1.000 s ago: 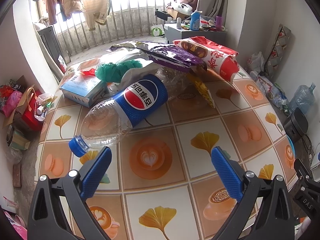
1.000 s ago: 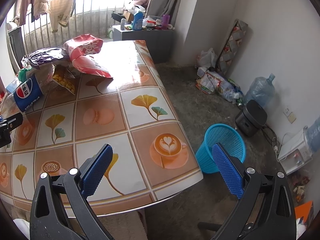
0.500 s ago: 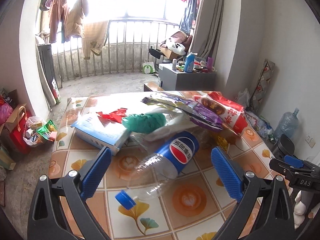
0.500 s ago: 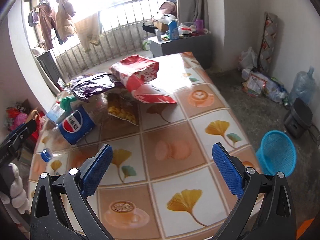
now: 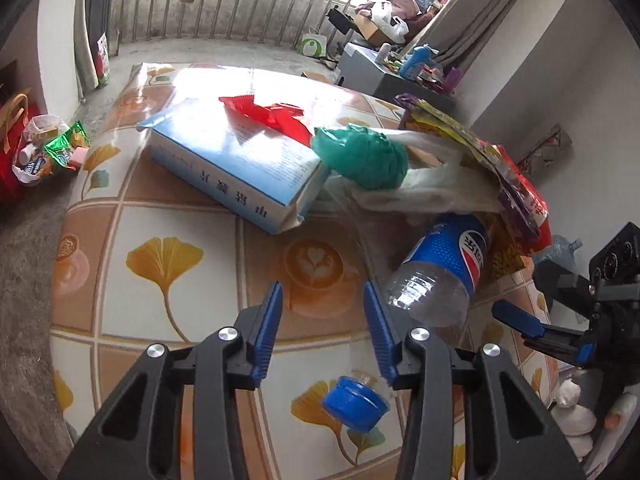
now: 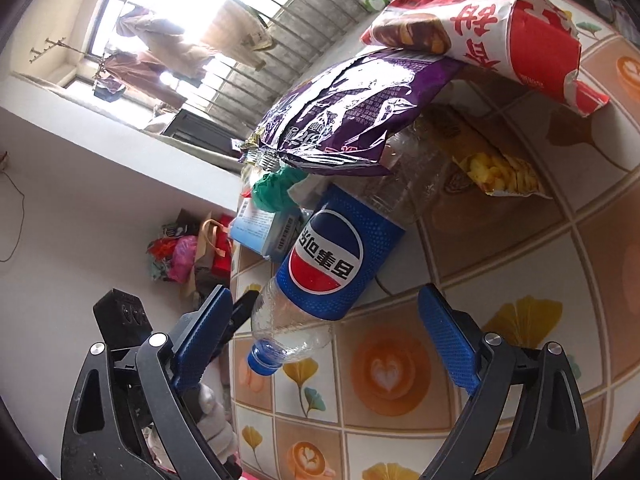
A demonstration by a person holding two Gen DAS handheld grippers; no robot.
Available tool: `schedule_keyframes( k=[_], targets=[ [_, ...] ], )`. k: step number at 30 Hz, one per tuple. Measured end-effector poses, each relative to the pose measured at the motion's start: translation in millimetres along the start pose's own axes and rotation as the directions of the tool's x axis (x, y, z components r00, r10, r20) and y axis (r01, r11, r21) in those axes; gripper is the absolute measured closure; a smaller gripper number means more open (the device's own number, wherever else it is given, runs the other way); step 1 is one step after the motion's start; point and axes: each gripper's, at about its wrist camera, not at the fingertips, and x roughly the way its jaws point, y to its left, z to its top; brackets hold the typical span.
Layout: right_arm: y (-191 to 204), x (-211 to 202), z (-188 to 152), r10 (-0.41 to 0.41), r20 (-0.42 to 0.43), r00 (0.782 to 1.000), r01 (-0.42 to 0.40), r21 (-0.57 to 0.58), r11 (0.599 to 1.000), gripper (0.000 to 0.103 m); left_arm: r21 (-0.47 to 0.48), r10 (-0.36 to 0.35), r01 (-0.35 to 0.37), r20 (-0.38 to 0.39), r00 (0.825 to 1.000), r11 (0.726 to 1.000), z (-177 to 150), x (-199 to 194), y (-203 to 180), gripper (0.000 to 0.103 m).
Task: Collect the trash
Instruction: 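Grasp the Pepsi bottle with the right tool while the left tool grasps the blue-white box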
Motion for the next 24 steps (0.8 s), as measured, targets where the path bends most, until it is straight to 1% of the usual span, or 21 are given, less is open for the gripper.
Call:
schedule_keyframes(
  k=[2, 3, 5, 6, 7, 8, 9, 10, 11, 13, 14, 15, 17, 18, 19, 21, 22, 23, 24],
  targets=[
    [-5.6, 1.0, 0.0, -0.008, -0.011, 1.0, 0.008, 0.021, 1.0, 0.014, 0.027, -0.089, 0.09, -0.044, 0.995, 0.996, -12.6, -0.7, -12.6, 0.064],
    [-8.7, -1.2, 0.6, -0.012, -0.014, 1.0, 0.012, 0.032, 0.999, 0.014, 0.033, -0.137, 0.14, -0.076, 0.988, 0.99, -19.4, 0.2, -19.0, 0.064],
    [-15.4, -1.6, 0.7, -0.017, -0.024, 1.0, 0.019, 0.055, 0.998, 0.016, 0.031, -0.237, 0.243, -0.138, 0.962, 0.969, -33.1, 4.5, -31.5, 0.064],
    [-18.8, 0.0, 0.7, -0.034, -0.026, 0.999, 0.036, 0.064, 0.997, 0.018, 0.029, -0.27, 0.277, -0.158, 0.95, 0.96, -38.7, 6.6, -37.4, 0.064],
    [-21.5, -0.2, 0.9, -0.043, -0.03, 0.999, 0.045, 0.072, 0.996, 0.022, 0.034, -0.287, 0.297, -0.173, 0.942, 0.954, -43.8, 8.8, -42.8, 0.064],
    [-24.4, 0.5, 1.1, -0.046, -0.039, 0.998, 0.05, 0.082, 0.995, 0.025, 0.045, -0.296, 0.309, -0.18, 0.938, 0.95, -47.3, 10.0, -47.9, 0.064],
    [-28.4, 0.6, 0.4, -0.049, -0.051, 0.997, 0.054, 0.093, 0.994, 0.031, 0.056, -0.302, 0.317, -0.183, 0.935, 0.947, -49.8, 10.5, -51.9, 0.064],
    [-31.9, -0.6, -0.1, -0.052, -0.064, 0.997, 0.058, 0.101, 0.993, 0.034, 0.062, -0.311, 0.326, -0.184, 0.933, 0.943, -51.2, 10.2, -54.6, 0.064],
    [-35.1, -0.3, -0.3, -0.056, -0.077, 0.995, 0.064, 0.103, 0.993, 0.044, 0.063, -0.321, 0.337, -0.182, 0.929, 0.939, -51.3, 9.1, -55.7, 0.064],
    [-39.9, -5.8, -5.2, -0.025, -0.107, 0.994, 0.037, 0.11, 0.993, 0.045, 0.061, -0.348, 0.362, -0.168, 0.922, 0.93, -47.8, 3.1, -54.6, 0.064],
    [-41.0, -11.6, -7.3, -0.022, -0.118, 0.993, 0.035, 0.108, 0.994, 0.046, 0.061, -0.349, 0.361, -0.154, 0.925, 0.931, -43.9, -0.7, -52.0, 0.064],
    [-41.7, -16.5, -11.1, -0.028, -0.129, 0.991, 0.04, 0.091, 0.995, 0.046, 0.063, -0.339, 0.35, -0.135, 0.931, 0.935, -39.3, -4.6, -48.8, 0.064],
    [-44.1, -26.3, -18.6, -0.046, -0.154, 0.987, 0.055, 0.053, 0.997, 0.046, 0.051, -0.293, 0.299, -0.094, 0.951, 0.953, -28.6, -9.5, -38.8, 0.064],
    [-44.2, -31.2, -21.6, -0.057, -0.161, 0.985, 0.063, 0.034, 0.997, 0.046, 0.027, -0.269, 0.272, -0.081, 0.96, 0.962, -21.4, -9.5, -32.0, 0.063],
    [-43.4, -33.1, -24.8, -0.066, -0.162, 0.985, 0.07, 0.018, 0.997, 0.045, -0.014, -0.25, 0.25, -0.068, 0.966, 0.968, -13.4, -8.5, -23.9, 0.062],
    [-45.9, -39.4, -27.6, -0.072, -0.155, 0.985, 0.074, 0.006, 0.997, 0.045, -0.119, -0.199, 0.193, -0.041, 0.979, 0.974, 7.3, -5.0, -4.1, 0.055],
    [-48.3, -41.0, -27.9, -0.067, -0.151, 0.986, 0.069, 0.011, 0.998, 0.045, -0.176, -0.145, 0.138, -0.026, 0.989, 0.975, 16.7, -3.0, 5.7, 0.047],
    [-47.8, -40.8, -26.9, -0.063, -0.149, 0.987, 0.066, 0.017, 0.998, 0.045, -0.234, -0.075, 0.069, -0.018, 0.997, 0.97, 28.2, -0.5, 15.8, 0.043],
    [-47.3, -40.9, -26.7, -0.062, -0.145, 0.987, 0.065, 0.019, 0.998, 0.045, -0.29, -0.016, 0.013, -0.008, 1.0, 0.957, 38.0, 2.0, 30.4, 0.041]
  ],
)
